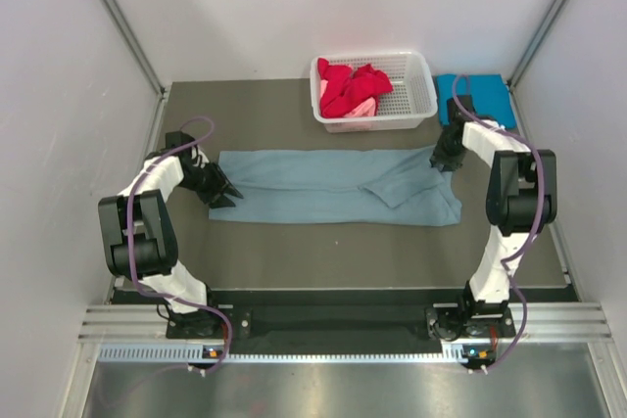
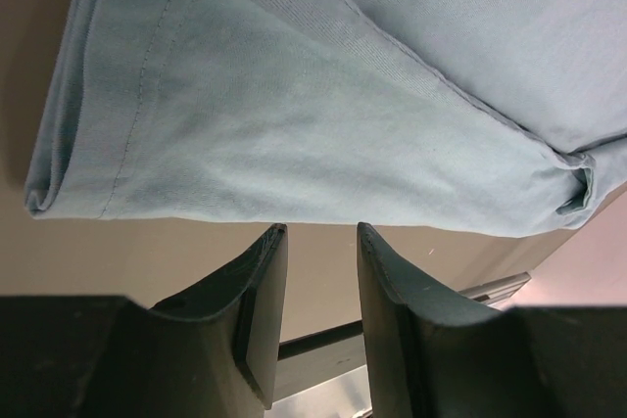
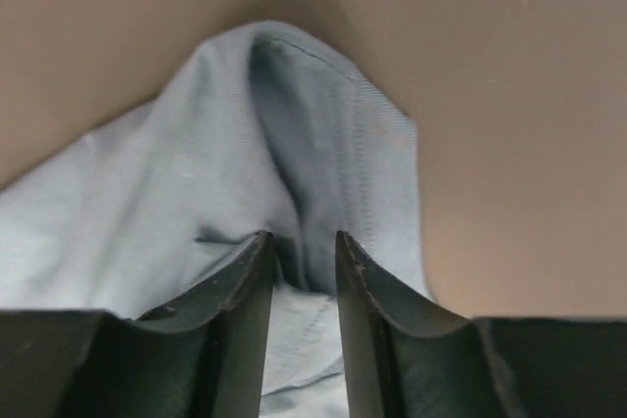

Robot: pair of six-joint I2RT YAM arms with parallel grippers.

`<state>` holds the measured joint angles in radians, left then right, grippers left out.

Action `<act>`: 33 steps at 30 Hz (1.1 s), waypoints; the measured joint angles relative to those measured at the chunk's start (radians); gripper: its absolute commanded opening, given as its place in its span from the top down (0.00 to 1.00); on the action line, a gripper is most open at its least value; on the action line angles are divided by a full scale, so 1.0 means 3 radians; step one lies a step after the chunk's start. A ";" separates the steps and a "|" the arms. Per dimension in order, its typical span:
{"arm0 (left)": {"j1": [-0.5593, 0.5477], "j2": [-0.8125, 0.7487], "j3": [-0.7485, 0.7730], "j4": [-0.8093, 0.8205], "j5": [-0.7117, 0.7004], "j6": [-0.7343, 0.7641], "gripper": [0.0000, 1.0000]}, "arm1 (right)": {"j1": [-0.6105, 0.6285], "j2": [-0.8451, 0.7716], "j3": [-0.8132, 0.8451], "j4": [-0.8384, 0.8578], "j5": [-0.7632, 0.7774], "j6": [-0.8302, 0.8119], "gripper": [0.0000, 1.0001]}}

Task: Fold and stack the t-shirts

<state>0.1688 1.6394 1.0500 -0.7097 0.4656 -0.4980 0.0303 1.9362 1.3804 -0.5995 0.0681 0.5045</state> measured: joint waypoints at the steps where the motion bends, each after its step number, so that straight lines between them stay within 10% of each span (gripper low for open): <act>1: 0.0000 0.0000 0.0000 0.0000 0.0004 0.0001 0.60 | 0.0001 0.0008 0.0000 -0.0020 0.0036 -0.0055 0.66; 14: 0.0000 -0.0003 -0.0031 0.0008 0.0027 0.0000 0.61 | 0.0535 -0.0956 -0.0128 -0.0004 0.0108 -0.0599 0.51; 23: 0.0000 0.0025 -0.0011 0.0057 0.0050 -0.0108 0.62 | 0.0984 -0.0835 -0.0593 0.0404 -0.0849 -0.0314 0.94; 33: 0.0015 0.0523 0.0032 0.0477 0.0234 -0.0445 0.64 | 0.0987 -0.0657 -0.1034 0.0927 -0.1333 -0.0118 0.98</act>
<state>0.1734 1.7962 1.0595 -0.5667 0.5358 -0.6315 0.3264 1.7390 1.0702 -0.3214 -0.3317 0.4690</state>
